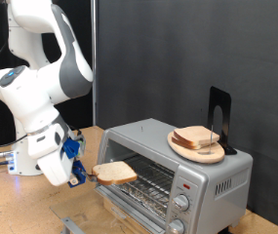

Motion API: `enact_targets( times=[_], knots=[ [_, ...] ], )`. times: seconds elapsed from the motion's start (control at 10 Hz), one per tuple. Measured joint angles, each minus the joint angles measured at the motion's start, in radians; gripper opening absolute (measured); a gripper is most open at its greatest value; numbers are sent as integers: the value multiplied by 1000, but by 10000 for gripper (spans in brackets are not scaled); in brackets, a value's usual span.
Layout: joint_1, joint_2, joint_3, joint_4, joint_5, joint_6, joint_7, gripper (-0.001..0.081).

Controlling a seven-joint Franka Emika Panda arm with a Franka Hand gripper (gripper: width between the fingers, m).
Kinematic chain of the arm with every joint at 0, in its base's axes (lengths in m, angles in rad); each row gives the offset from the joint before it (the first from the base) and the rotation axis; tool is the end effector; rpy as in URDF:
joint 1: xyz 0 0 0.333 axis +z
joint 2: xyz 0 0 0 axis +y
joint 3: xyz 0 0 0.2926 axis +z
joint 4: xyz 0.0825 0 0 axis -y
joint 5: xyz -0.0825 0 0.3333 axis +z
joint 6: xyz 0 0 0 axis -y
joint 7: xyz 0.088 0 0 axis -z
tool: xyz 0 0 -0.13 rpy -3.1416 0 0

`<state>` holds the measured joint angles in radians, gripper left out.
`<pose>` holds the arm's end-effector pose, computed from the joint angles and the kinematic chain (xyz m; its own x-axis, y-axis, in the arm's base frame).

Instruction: Make a piece of toast with the oven

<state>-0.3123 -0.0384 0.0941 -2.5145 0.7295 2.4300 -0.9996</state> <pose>0.4199 -0.0809 0.2861 0.9548 0.1521 0.2555 0.2396 -0.9023 -0.3584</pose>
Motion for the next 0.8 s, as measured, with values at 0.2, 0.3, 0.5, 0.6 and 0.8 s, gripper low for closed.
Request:
enact_targets(
  times=[0.2, 0.3, 0.5, 0.6, 0.8],
  knots=[
    [5, 7, 22, 13, -83, -2, 32, 403],
    [8, 7, 36, 16, -115, -2, 56, 403],
    [16, 6, 68, 21, -167, 12, 119, 403],
    [21, 5, 83, 28, -202, 15, 167, 403],
    [29, 2, 115, 45, -287, 17, 258, 403]
  ],
)
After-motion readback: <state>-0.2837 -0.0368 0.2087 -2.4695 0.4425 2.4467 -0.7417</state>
